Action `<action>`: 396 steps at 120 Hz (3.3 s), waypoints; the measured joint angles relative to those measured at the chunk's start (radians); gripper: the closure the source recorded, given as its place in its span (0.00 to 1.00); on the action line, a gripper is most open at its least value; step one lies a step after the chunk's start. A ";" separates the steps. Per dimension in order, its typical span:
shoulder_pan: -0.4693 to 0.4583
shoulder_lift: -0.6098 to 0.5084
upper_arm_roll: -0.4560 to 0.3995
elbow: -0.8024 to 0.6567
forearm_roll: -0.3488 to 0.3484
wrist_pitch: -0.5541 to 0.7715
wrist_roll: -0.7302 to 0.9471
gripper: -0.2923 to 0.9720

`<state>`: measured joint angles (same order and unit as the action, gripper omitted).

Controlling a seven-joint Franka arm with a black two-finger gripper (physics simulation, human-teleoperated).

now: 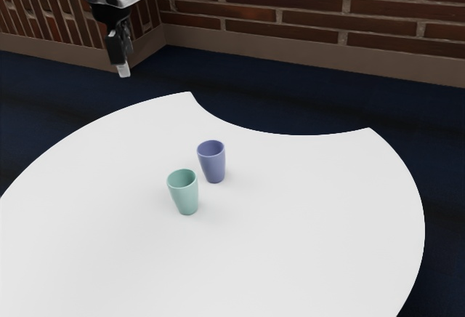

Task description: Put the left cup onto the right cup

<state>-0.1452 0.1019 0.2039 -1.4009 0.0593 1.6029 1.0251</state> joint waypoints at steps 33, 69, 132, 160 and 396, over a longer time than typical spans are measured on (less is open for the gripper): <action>-0.001 0.016 0.000 -0.003 -0.005 0.011 0.016 0.23; -0.009 0.107 -0.001 0.020 -0.013 0.052 0.018 0.23; -0.049 0.295 -0.008 0.163 -0.022 0.153 0.022 0.23; -0.050 0.373 -0.009 0.200 -0.040 0.181 0.024 0.23; -0.070 0.598 -0.006 0.183 -0.094 0.269 0.014 0.23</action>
<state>-0.2154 0.6996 0.1978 -1.2180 -0.0352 1.8724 1.0387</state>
